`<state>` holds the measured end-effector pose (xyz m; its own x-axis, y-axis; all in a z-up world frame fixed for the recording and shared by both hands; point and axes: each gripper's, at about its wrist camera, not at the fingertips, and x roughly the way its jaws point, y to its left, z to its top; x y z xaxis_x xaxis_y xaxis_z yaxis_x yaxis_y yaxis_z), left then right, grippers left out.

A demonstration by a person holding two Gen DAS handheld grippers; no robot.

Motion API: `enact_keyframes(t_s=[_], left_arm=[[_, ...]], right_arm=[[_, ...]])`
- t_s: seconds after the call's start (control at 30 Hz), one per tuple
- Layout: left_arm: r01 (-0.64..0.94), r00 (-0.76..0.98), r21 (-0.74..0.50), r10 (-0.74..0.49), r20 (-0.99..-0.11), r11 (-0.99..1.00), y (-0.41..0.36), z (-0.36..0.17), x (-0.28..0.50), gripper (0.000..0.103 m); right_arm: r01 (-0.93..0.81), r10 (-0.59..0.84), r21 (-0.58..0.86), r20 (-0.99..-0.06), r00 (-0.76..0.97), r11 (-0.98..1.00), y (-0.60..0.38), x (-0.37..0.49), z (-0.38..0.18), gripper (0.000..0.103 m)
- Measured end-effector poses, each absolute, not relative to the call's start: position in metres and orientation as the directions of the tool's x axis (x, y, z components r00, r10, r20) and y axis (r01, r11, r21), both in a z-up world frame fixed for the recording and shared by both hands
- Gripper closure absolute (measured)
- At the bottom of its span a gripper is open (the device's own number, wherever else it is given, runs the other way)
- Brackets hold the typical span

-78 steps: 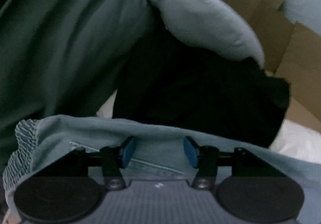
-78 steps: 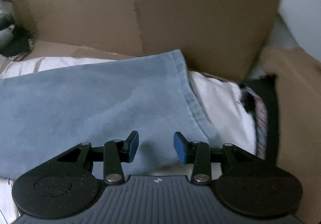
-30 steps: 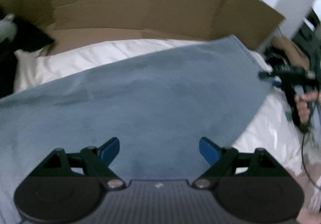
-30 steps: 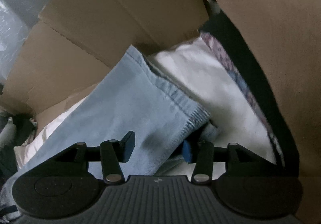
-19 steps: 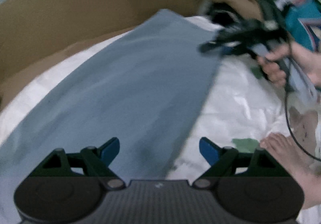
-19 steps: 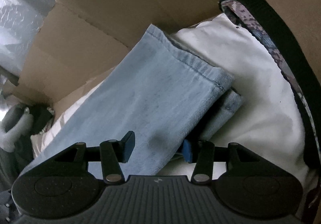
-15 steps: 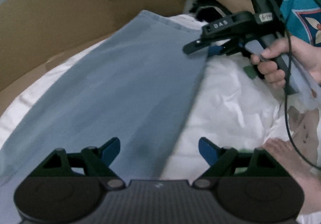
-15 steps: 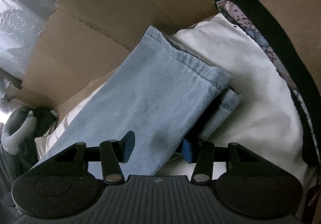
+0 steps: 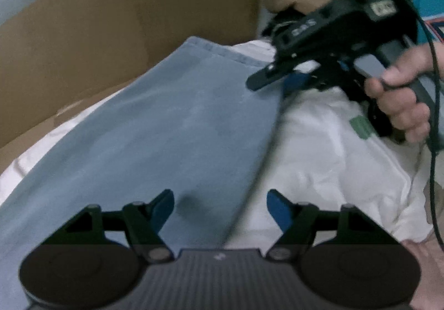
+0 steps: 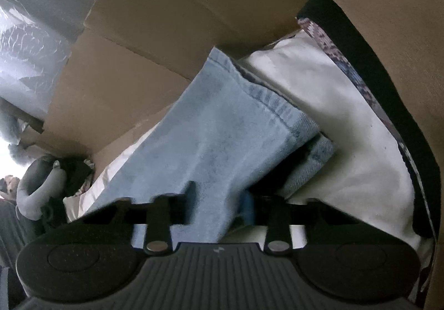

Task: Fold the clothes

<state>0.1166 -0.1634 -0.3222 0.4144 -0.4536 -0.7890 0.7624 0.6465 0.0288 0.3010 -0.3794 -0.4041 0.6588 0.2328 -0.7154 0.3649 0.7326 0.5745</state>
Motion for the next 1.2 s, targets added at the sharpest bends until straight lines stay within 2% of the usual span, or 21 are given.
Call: enact_keyframes(t_s=[0.03, 0.07, 0.17, 0.27, 0.3, 0.33, 0.43, 0.5, 0.53, 0.57, 0.67, 0.73, 0.8, 0.87, 0.93, 1.03, 1.2], left_arm=[[0.763, 0.421, 0.035, -0.455, -0.785, 0.645, -0.166, -0.324, 0.116, 0.027], [0.762, 0.437, 0.063, -0.441, -0.784, 0.644, -0.169, -0.327, 0.116, 0.027], [0.75, 0.496, 0.169, -0.376, -0.783, 0.639, -0.177, -0.336, 0.115, 0.04], [0.756, 0.503, 0.176, -0.386, -0.773, 0.631, -0.176, -0.336, 0.114, 0.041], [0.76, 0.506, 0.178, -0.396, -0.767, 0.625, -0.175, -0.334, 0.113, 0.045], [0.758, 0.508, 0.172, -0.404, -0.761, 0.629, -0.172, -0.331, 0.113, 0.055], [0.739, 0.497, 0.107, -0.43, -0.753, 0.665, -0.163, -0.322, 0.121, 0.074], [0.738, 0.478, 0.074, -0.443, -0.758, 0.671, -0.163, -0.318, 0.126, 0.081], [0.739, 0.469, 0.059, -0.449, -0.761, 0.672, -0.163, -0.317, 0.129, 0.083], [0.743, 0.459, 0.05, -0.455, -0.763, 0.667, -0.163, -0.316, 0.13, 0.083], [0.755, 0.434, 0.027, -0.468, -0.77, 0.655, -0.161, -0.311, 0.132, 0.086], [0.749, 0.423, 0.007, -0.47, -0.775, 0.662, -0.156, -0.307, 0.135, 0.086], [0.734, 0.411, -0.023, -0.471, -0.781, 0.679, -0.158, -0.306, 0.141, 0.092], [0.729, 0.423, -0.025, -0.479, -0.77, 0.684, -0.161, -0.303, 0.146, 0.092], [0.722, 0.438, -0.027, -0.487, -0.756, 0.691, -0.163, -0.299, 0.151, 0.094], [0.705, 0.401, -0.093, -0.503, -0.765, 0.703, -0.164, -0.297, 0.162, 0.096], [0.711, 0.383, -0.113, -0.517, -0.765, 0.694, -0.163, -0.296, 0.169, 0.097]], right_arm=[[0.366, 0.232, 0.573, -0.717, 0.658, 0.733, -0.38, 0.302, -0.404, 0.096], [0.369, 0.232, 0.579, -0.713, 0.662, 0.727, -0.382, 0.302, -0.403, 0.098], [0.376, 0.233, 0.599, -0.7, 0.676, 0.707, -0.386, 0.3, -0.402, 0.099], [0.366, 0.238, 0.596, -0.7, 0.674, 0.715, -0.384, 0.301, -0.401, 0.099], [0.366, 0.238, 0.594, -0.701, 0.672, 0.716, -0.383, 0.302, -0.402, 0.099], [0.367, 0.24, 0.594, -0.702, 0.67, 0.716, -0.384, 0.302, -0.402, 0.099], [0.383, 0.245, 0.582, -0.725, 0.644, 0.718, -0.384, 0.303, -0.405, 0.097], [0.389, 0.257, 0.587, -0.73, 0.634, 0.71, -0.387, 0.302, -0.407, 0.093], [0.391, 0.263, 0.59, -0.732, 0.629, 0.706, -0.389, 0.302, -0.408, 0.084], [0.386, 0.269, 0.589, -0.734, 0.624, 0.71, -0.388, 0.303, -0.407, 0.072], [0.366, 0.287, 0.583, -0.74, 0.608, 0.726, -0.386, 0.306, -0.405, 0.055], [0.263, 0.359, 0.56, -0.758, 0.544, 0.785, -0.38, 0.313, -0.402, 0.052], [0.244, 0.373, 0.542, -0.78, 0.503, 0.804, -0.376, 0.314, -0.401, 0.049], [0.228, 0.388, 0.544, -0.781, 0.49, 0.807, -0.375, 0.313, -0.399, 0.048], [0.203, 0.372, 0.541, -0.761, 0.532, 0.816, -0.375, 0.311, -0.394, 0.047], [0.244, 0.326, 0.566, -0.719, 0.614, 0.787, -0.379, 0.3, -0.397, 0.041], [0.271, 0.264, 0.579, -0.674, 0.69, 0.769, -0.376, 0.282, -0.401, 0.041]])
